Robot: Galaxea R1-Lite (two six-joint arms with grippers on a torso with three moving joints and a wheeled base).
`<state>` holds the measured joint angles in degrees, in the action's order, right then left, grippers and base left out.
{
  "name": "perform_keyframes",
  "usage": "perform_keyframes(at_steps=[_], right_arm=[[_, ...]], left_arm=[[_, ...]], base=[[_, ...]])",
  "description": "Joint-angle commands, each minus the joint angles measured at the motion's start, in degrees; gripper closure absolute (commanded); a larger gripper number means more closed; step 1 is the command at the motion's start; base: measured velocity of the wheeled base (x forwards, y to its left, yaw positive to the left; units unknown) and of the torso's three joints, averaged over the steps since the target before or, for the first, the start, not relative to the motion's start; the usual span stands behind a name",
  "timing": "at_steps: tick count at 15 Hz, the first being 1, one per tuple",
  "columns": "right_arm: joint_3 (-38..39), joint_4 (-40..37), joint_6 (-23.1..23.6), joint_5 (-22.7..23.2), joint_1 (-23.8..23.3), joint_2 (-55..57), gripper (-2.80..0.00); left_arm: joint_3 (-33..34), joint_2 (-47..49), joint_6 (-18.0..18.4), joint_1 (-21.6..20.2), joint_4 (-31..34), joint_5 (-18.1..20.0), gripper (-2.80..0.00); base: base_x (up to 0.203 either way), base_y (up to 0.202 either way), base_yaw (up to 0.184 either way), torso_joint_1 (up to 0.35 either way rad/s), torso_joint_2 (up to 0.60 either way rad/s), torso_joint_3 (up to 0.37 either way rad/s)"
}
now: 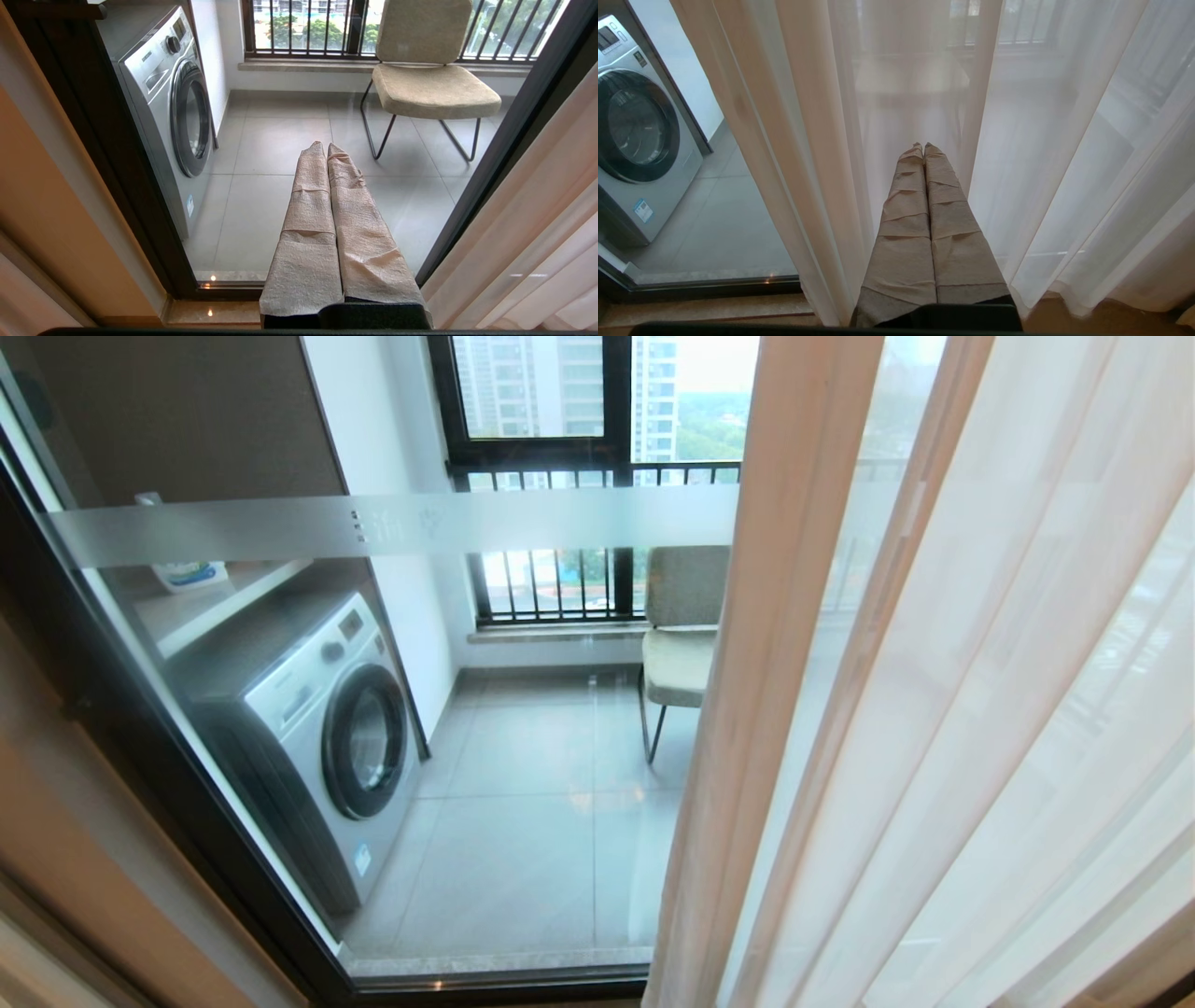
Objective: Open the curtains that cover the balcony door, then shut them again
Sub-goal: Pull the inner curtains open on both sides
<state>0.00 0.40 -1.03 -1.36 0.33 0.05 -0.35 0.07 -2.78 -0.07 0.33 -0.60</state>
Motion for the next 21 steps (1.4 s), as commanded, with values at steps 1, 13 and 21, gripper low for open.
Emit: perform_keyframes(at_steps=[1, 13, 21], right_arm=[[0.0, -0.01, 1.71, 0.19, 0.02, 0.43, 0.0], [-0.17, 12.3, 5.07, 4.19, 0.8, 12.71, 0.0], [-9.86, 32.47, 5.72, 6.66, 1.6, 38.71, -2.8]], left_arm=[[0.0, -0.07, -0.03, -0.01, 0.02, -0.02, 0.0], [0.0, -0.07, -0.03, -0.01, 0.02, -0.02, 0.0], [0.0, -0.07, -0.03, -0.01, 0.02, -0.03, 0.0]], base=[[0.0, 0.0, 0.0, 0.0, 0.0, 0.0], [0.0, 0.0, 0.0, 0.0, 0.0, 0.0], [0.0, 0.0, 0.0, 0.0, 0.0, 0.0]])
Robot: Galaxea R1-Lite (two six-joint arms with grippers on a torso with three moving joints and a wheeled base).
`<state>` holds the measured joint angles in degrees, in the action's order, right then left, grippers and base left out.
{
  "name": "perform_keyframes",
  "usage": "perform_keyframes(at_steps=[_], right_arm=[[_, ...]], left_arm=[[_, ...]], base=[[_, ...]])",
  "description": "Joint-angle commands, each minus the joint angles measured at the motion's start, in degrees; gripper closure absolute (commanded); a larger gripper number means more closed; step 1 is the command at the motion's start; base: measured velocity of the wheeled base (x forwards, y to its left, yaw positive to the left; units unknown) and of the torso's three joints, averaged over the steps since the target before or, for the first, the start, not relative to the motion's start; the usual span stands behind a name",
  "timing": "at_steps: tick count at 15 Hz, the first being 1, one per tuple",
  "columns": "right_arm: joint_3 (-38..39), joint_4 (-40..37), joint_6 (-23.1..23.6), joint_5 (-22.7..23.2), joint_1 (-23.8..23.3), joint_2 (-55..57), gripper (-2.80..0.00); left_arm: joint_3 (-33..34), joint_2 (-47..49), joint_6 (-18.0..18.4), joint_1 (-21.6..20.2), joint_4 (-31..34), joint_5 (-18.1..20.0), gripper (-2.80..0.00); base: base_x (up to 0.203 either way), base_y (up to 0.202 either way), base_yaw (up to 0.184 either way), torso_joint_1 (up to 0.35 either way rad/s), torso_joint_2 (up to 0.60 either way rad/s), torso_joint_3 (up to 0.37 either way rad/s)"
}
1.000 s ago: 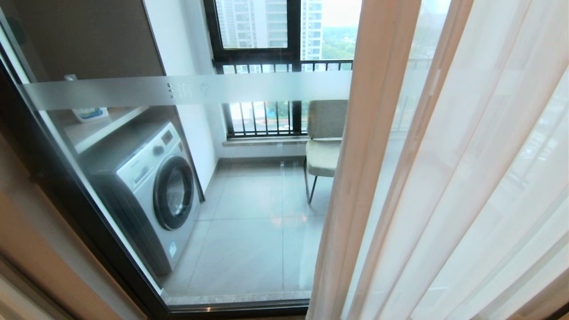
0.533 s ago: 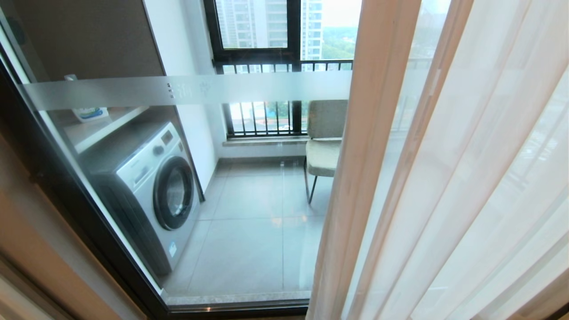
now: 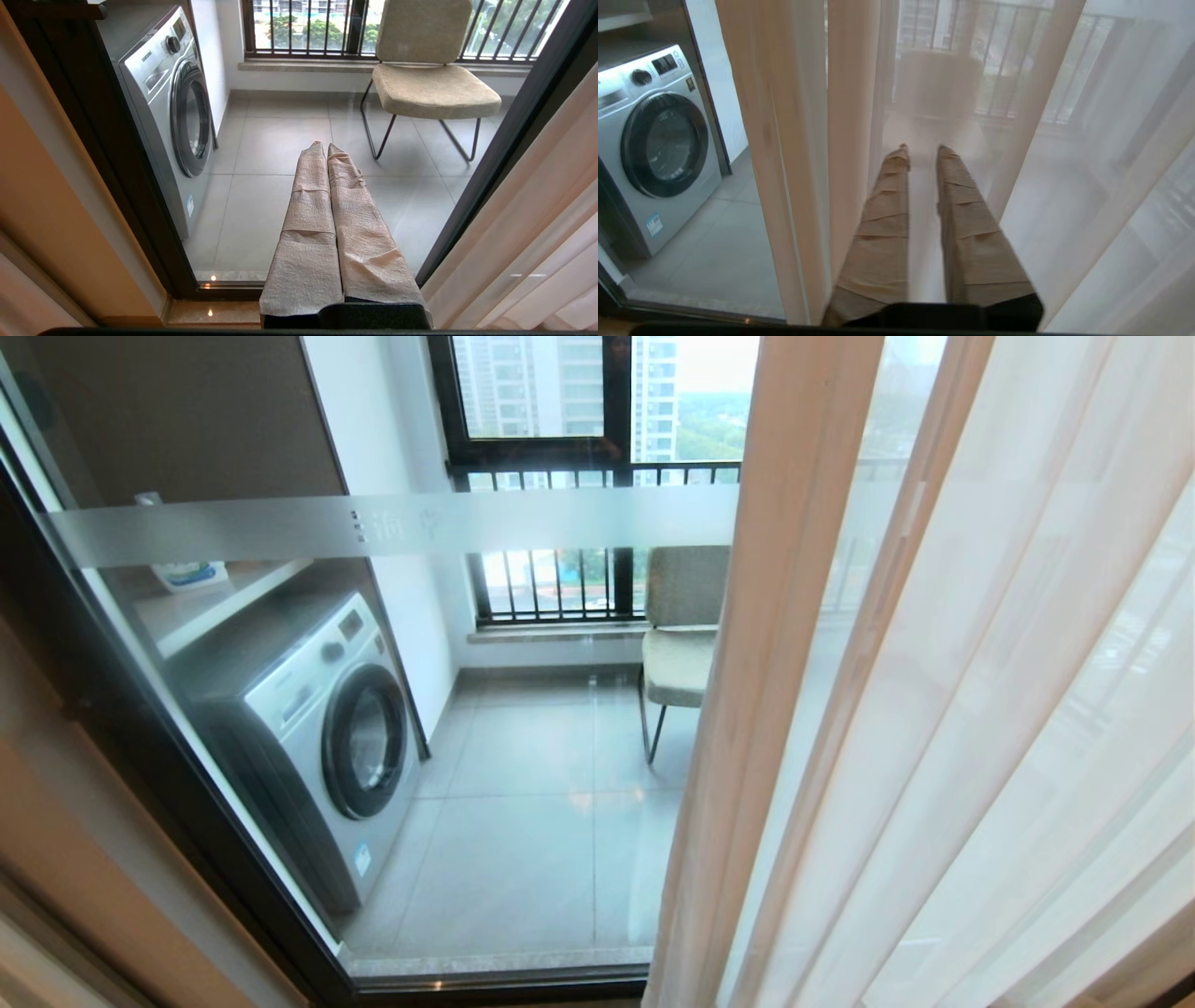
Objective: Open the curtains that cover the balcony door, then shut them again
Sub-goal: Pull the inner curtains open on both sides
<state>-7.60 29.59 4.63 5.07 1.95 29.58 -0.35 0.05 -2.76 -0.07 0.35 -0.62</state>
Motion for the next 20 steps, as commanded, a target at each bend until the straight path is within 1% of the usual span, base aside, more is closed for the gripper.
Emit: perform_keyframes(at_steps=[1, 3, 4, 6, 8, 10, 12, 14, 17, 20], right_arm=[[-3.87, 6.32, 0.01, 0.49, 0.01, 12.98, -2.8], [-7.5, 11.04, -0.21, 0.94, 0.15, 19.38, -2.8], [-10.61, 12.61, -0.5, 1.84, 0.45, 22.35, -2.8], [-16.31, 13.79, -1.09, 3.29, 1.52, 26.88, -2.8], [-22.05, 14.29, -1.6, 3.69, 4.68, 31.57, -2.8], [-27.62, 14.41, -2.84, 3.71, 10.5, 35.58, -2.8], [-33.01, 14.43, -3.1, 3.6, 15.4, 40.52, -2.8], [-38.88, 14.39, -3.02, 3.5, 18.56, 45.94, -2.8], [-47.83, 14.13, -2.83, 3.41, 21.14, 53.48, -2.8], [-58.96, 13.05, -2.84, 2.09, 21.91, 60.2, -2.8]], left_arm=[[0.0, -0.05, -0.06, -0.01, 0.0, 0.01, 0.0], [0.0, -0.05, -0.06, -0.01, 0.0, -0.02, 0.0], [0.0, -0.05, -0.06, -0.01, 0.0, 0.01, 0.0], [0.0, -0.05, -0.06, -0.01, 0.0, -0.01, 0.0], [0.0, -0.05, -0.06, -0.01, 0.0, -0.08, 0.0], [0.0, -0.05, -0.06, -0.01, 0.0, -0.03, 0.0], [0.0, -0.05, -0.06, -0.01, 0.0, 0.01, 0.0], [0.0, -0.05, -0.06, -0.01, 0.0, -0.08, 0.0], [0.0, -0.05, -0.06, -0.01, 0.0, 0.01, 0.0], [0.0, -0.05, -0.06, -0.01, 0.0, -0.02, 0.0]], base=[[0.0, 0.0, 0.0, 0.0, 0.0, 0.0], [0.0, 0.0, 0.0, 0.0, 0.0, 0.0], [0.0, 0.0, 0.0, 0.0, 0.0, 0.0], [0.0, 0.0, 0.0, 0.0, 0.0, 0.0], [0.0, 0.0, 0.0, 0.0, 0.0, 0.0], [0.0, 0.0, 0.0, 0.0, 0.0, 0.0], [0.0, 0.0, 0.0, 0.0, 0.0, 0.0], [0.0, 0.0, 0.0, 0.0, 0.0, 0.0], [0.0, 0.0, 0.0, 0.0, 0.0, 0.0], [0.0, 0.0, 0.0, 0.0, 0.0, 0.0]])
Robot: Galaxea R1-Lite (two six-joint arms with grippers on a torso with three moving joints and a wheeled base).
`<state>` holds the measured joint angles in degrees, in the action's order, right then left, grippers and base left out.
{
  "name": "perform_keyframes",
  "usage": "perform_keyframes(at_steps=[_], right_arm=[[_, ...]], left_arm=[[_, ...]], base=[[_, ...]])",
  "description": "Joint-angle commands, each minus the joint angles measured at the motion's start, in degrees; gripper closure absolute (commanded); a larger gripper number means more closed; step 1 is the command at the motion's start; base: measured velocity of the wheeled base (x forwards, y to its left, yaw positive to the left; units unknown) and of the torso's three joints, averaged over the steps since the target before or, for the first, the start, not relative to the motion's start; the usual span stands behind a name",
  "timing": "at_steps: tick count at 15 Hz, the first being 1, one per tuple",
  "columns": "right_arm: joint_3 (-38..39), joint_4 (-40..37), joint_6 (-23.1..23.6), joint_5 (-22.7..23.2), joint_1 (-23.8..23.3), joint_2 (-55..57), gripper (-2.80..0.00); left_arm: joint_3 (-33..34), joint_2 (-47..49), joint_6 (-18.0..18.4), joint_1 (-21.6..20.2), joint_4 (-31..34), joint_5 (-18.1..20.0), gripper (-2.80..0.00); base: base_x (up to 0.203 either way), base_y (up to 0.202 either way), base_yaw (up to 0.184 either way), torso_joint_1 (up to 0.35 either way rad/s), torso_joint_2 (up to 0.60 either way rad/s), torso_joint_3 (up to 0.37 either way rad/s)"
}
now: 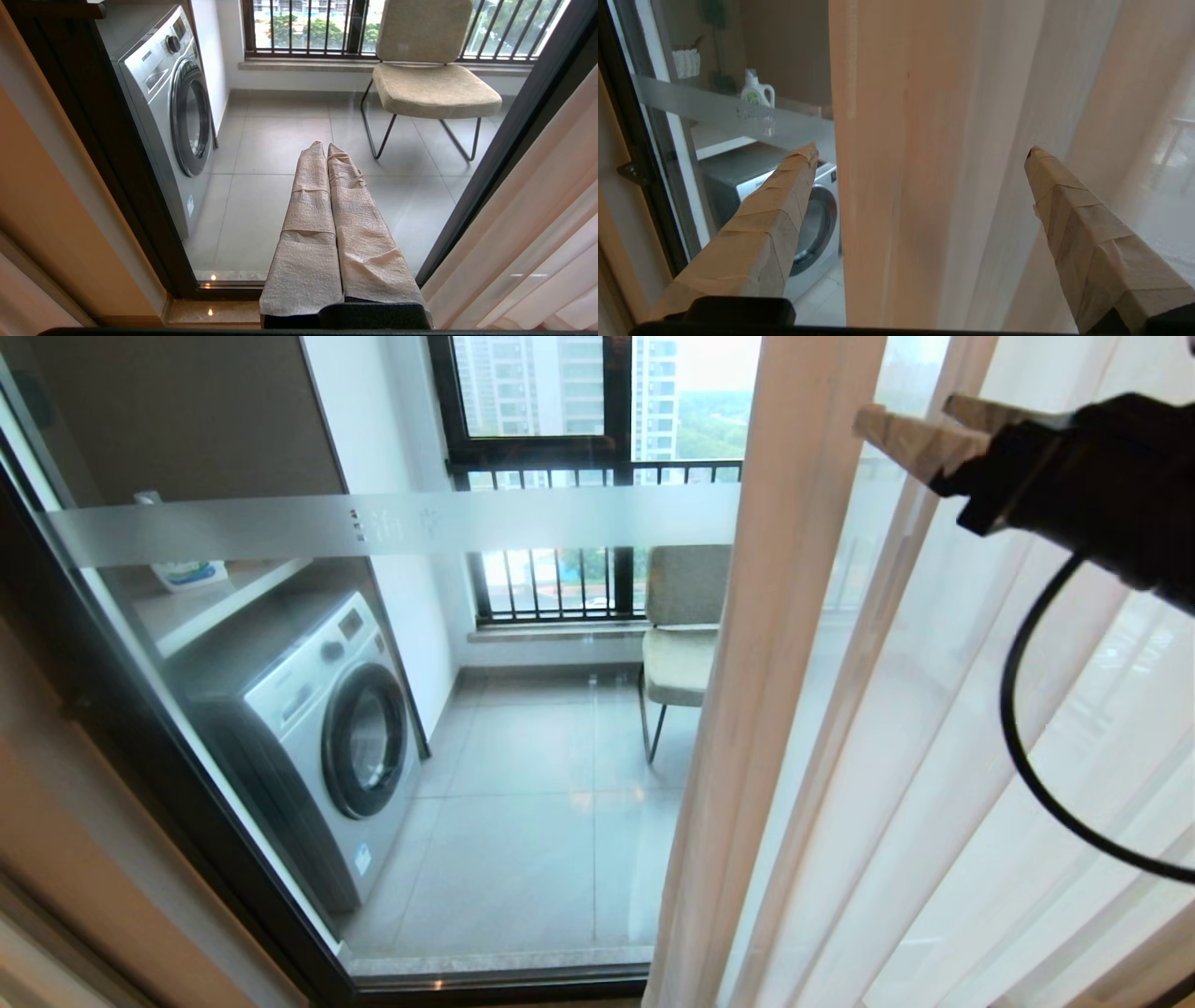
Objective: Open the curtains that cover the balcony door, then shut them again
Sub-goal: Pull the inner curtains open on both sides
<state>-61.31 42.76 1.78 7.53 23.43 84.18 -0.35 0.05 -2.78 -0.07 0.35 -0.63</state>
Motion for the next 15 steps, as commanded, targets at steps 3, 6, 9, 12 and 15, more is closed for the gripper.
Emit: perform_keyframes(at_steps=[3, 6, 9, 12, 15], right_arm=[[-13.58, -3.38, -0.02, -2.1, 0.72, 11.1, -2.8], [-15.87, -3.86, -0.21, -2.35, 0.83, 13.66, -2.8], [-16.56, -3.5, -0.37, -2.43, 1.64, 15.09, -2.8], [-20.2, -3.57, -0.37, -2.44, 2.05, 17.89, -2.8], [-26.43, -3.83, -0.45, -4.17, 2.06, 21.02, -2.8]], left_arm=[[0.0, -0.05, -0.03, -0.01, 0.0, -0.06, 0.0], [0.0, -0.05, -0.03, -0.01, 0.0, -0.02, 0.0], [0.0, -0.05, -0.03, -0.01, 0.0, -0.07, 0.0], [0.0, -0.05, -0.03, -0.01, 0.0, -0.07, 0.0], [0.0, -0.05, -0.03, -0.01, 0.0, 0.01, 0.0]], base=[[0.0, 0.0, 0.0, 0.0, 0.0, 0.0], [0.0, 0.0, 0.0, 0.0, 0.0, 0.0], [0.0, 0.0, 0.0, 0.0, 0.0, 0.0], [0.0, 0.0, 0.0, 0.0, 0.0, 0.0], [0.0, 0.0, 0.0, 0.0, 0.0, 0.0]])
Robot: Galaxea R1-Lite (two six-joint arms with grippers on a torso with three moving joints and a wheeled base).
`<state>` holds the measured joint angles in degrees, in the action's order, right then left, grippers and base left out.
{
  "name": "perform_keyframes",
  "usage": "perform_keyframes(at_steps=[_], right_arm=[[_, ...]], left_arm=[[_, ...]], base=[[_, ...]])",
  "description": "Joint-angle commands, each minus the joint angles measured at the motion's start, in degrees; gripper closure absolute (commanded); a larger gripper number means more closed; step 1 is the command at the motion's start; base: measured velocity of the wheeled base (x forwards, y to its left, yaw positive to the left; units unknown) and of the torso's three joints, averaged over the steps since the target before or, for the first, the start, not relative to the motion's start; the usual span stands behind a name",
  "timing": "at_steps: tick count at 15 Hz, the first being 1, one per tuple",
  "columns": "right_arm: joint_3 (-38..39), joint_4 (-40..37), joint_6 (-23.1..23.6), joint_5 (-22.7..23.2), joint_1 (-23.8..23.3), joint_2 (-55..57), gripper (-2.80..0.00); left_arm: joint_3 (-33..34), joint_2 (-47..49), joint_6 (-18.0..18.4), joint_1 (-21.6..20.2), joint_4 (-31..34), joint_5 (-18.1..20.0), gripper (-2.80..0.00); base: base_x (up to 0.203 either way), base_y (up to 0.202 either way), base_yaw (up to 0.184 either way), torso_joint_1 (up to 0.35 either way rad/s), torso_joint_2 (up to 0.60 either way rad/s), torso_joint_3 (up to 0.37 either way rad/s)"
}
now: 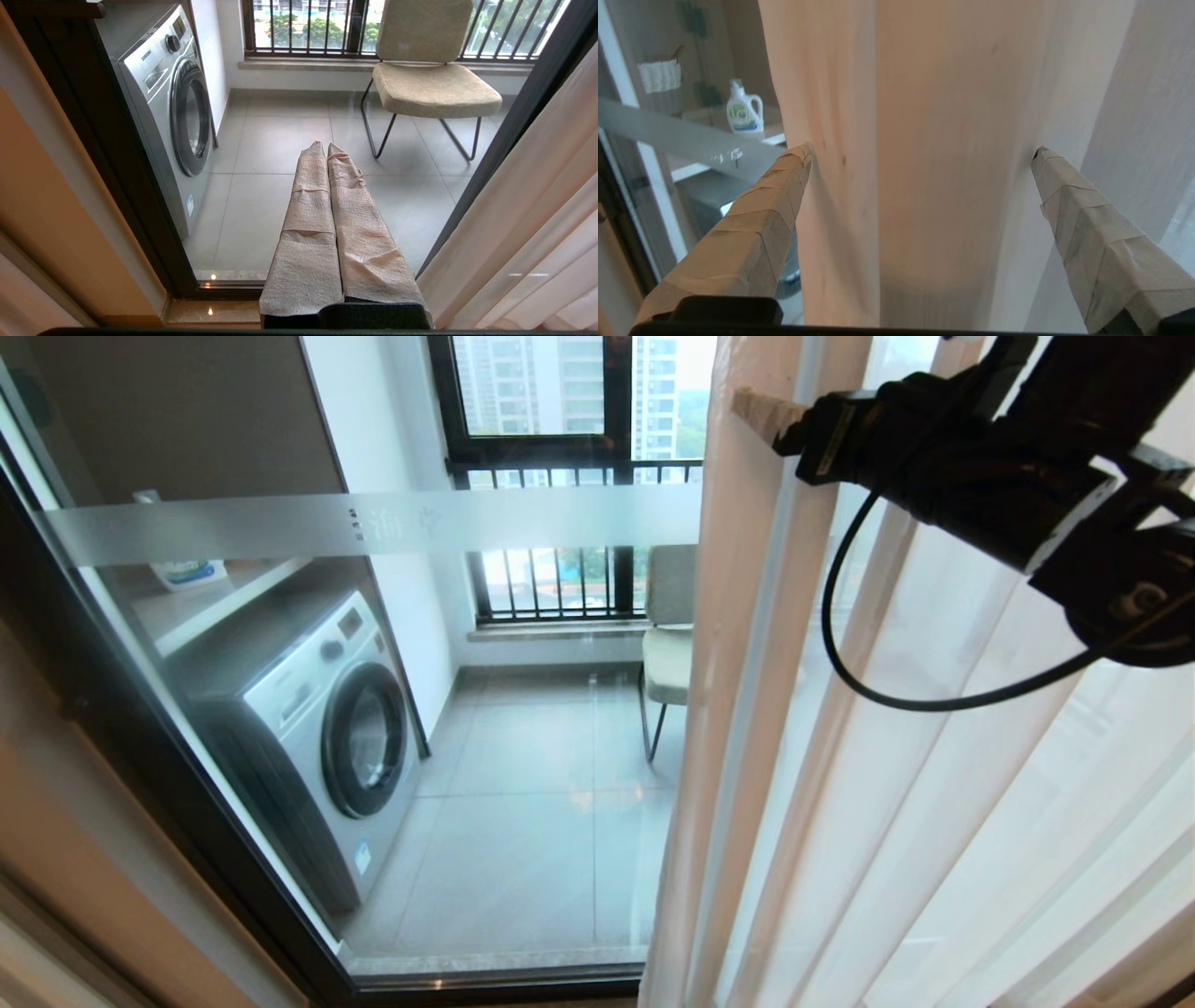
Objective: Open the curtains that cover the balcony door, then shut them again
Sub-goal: Pull the inner curtains open on both sides
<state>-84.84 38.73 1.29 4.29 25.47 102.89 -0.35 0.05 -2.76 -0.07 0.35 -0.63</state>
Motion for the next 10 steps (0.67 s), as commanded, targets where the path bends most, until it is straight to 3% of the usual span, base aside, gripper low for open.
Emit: perform_keyframes(at_steps=[1, 6, 10], right_arm=[[-4.58, 0.15, 0.03, -3.36, 0.02, 3.51, -2.8], [-8.34, 0.68, 0.2, -11.88, 0.02, 5.78, -2.8], [-10.69, 0.8, 0.38, -14.03, 0.02, 6.55, -2.8]], left_arm=[[0.0, -0.05, -0.05, -0.01, 0.0, -0.03, 0.0], [0.0, -0.05, -0.05, -0.01, 0.0, -0.07, 0.0], [0.0, -0.05, -0.05, -0.01, 0.0, 0.01, 0.0]], base=[[0.0, 0.0, 0.0, 0.0, 0.0, 0.0], [0.0, 0.0, 0.0, 0.0, 0.0, 0.0], [0.0, 0.0, 0.0, 0.0, 0.0, 0.0]])
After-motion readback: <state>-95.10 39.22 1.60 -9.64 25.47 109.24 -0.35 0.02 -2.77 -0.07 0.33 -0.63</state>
